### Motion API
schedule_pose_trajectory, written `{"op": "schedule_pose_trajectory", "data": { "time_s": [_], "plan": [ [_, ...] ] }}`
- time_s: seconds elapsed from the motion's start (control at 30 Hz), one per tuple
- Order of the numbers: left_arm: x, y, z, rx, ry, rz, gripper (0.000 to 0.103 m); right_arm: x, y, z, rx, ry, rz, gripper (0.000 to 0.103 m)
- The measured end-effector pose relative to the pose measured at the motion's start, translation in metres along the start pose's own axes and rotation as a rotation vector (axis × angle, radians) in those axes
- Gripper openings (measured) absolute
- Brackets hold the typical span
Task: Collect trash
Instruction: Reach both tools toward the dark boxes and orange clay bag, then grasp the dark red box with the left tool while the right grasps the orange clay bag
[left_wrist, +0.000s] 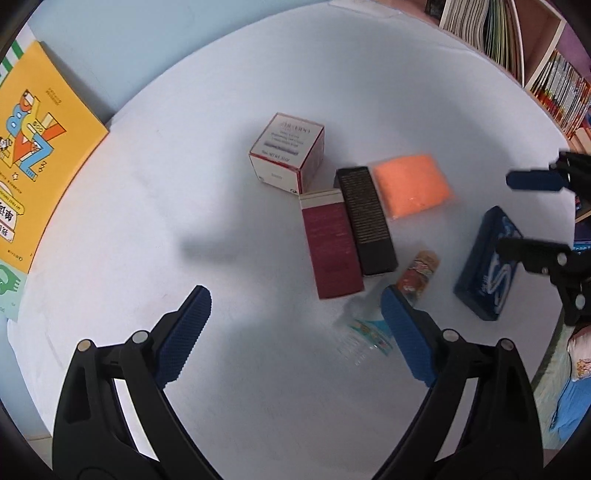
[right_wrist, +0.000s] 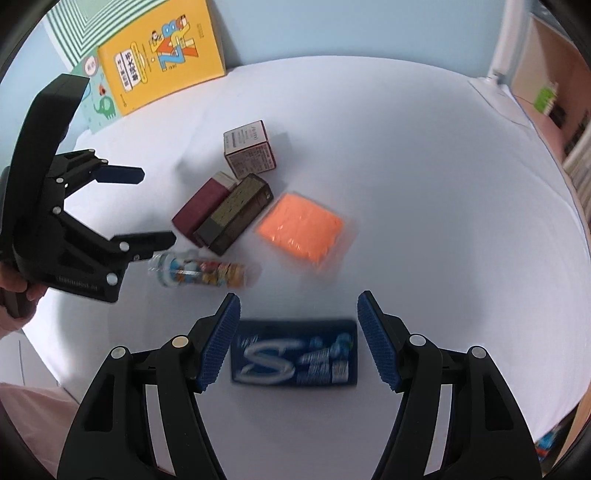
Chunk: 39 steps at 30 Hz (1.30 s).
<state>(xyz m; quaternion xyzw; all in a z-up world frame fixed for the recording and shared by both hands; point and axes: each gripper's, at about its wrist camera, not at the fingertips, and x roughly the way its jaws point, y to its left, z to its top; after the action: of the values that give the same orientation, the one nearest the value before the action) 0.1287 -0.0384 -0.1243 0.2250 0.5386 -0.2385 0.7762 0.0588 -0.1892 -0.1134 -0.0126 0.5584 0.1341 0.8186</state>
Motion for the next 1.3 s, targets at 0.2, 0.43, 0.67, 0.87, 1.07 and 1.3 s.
{"op": "schedule_pose_trajectory", "data": {
  "time_s": [0.2,0.43,0.67,0.87,1.07,1.3],
  "plan": [
    [0.016,0.006,0.005,-0.003,0.027,0.003,0.088,0.019,-0.006,0.017,-0.039,0.032,0.005,0.067],
    [0.03,0.013,0.016,-0.007,0.041,0.007,0.088,0.042,-0.007,0.031,-0.089,0.069,-0.014,0.067],
    [0.039,0.019,0.021,-0.018,0.048,-0.002,0.079,0.061,0.0,0.046,-0.167,0.085,-0.026,0.075],
    [0.041,0.019,0.024,-0.016,0.04,-0.05,0.062,0.066,0.002,0.049,-0.163,0.085,-0.023,0.07],
    [0.035,0.01,0.019,0.016,0.024,-0.071,0.032,0.06,0.008,0.041,-0.158,0.087,-0.026,0.056],
    [0.026,0.005,0.009,0.019,0.019,-0.066,0.026,0.047,0.004,0.038,-0.102,0.086,-0.008,0.001]
  ]
}}
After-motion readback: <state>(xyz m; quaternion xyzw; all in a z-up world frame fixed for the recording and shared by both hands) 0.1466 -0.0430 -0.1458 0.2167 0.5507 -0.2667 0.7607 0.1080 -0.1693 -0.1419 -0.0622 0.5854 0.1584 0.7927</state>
